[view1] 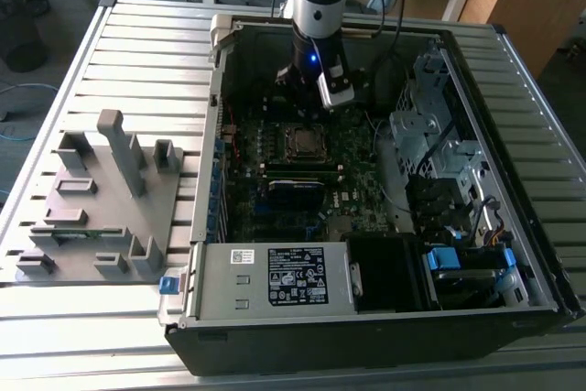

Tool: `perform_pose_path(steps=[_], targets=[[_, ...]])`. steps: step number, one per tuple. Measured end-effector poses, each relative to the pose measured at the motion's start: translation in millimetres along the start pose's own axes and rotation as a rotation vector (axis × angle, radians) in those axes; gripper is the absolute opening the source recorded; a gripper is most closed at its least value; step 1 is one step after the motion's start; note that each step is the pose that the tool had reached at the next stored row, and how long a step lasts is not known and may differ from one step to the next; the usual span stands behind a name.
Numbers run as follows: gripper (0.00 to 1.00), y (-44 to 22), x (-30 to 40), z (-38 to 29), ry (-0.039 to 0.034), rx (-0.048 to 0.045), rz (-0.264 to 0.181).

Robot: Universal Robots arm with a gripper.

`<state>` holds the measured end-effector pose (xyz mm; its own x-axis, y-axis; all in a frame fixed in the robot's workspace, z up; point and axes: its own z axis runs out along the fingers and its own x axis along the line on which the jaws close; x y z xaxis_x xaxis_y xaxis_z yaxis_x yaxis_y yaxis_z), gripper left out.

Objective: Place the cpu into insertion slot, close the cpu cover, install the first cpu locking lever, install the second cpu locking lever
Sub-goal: 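Install the first cpu locking lever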

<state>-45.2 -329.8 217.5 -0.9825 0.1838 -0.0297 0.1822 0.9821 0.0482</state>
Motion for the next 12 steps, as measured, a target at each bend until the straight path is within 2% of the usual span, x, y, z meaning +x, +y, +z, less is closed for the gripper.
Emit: perform_pose_path(steps=[7, 12], targets=[[0.1, -8.9, -1.7, -0.4, 0.0, 0.0008, -0.001], [0.1, -10.3, -2.0, -0.1, 0.0009, 0.0003, -0.021]])
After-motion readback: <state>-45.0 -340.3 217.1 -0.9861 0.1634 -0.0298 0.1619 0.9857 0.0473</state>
